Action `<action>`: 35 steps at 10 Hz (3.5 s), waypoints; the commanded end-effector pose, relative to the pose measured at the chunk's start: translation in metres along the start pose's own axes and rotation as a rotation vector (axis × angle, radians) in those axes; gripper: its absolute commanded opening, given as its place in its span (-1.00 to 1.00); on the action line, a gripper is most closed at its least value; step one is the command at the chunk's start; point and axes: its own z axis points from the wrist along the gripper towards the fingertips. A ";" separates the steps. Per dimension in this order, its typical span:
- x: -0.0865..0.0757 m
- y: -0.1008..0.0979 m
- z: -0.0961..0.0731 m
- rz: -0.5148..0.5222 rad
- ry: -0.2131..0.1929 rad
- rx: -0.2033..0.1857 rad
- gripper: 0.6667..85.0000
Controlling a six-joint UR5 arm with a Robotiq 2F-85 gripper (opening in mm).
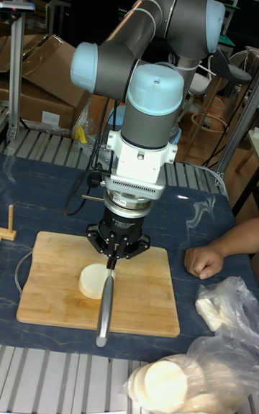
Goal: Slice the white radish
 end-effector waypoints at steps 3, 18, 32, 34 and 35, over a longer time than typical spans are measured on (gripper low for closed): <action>-0.003 0.006 0.000 0.011 -0.005 -0.016 -0.99; -0.012 -0.008 0.020 -0.010 -0.029 0.005 -0.99; -0.015 -0.003 0.028 0.035 -0.026 0.030 -0.99; -0.004 0.003 0.008 0.041 0.019 0.013 -0.99; -0.004 0.005 0.009 0.049 0.017 0.014 -0.99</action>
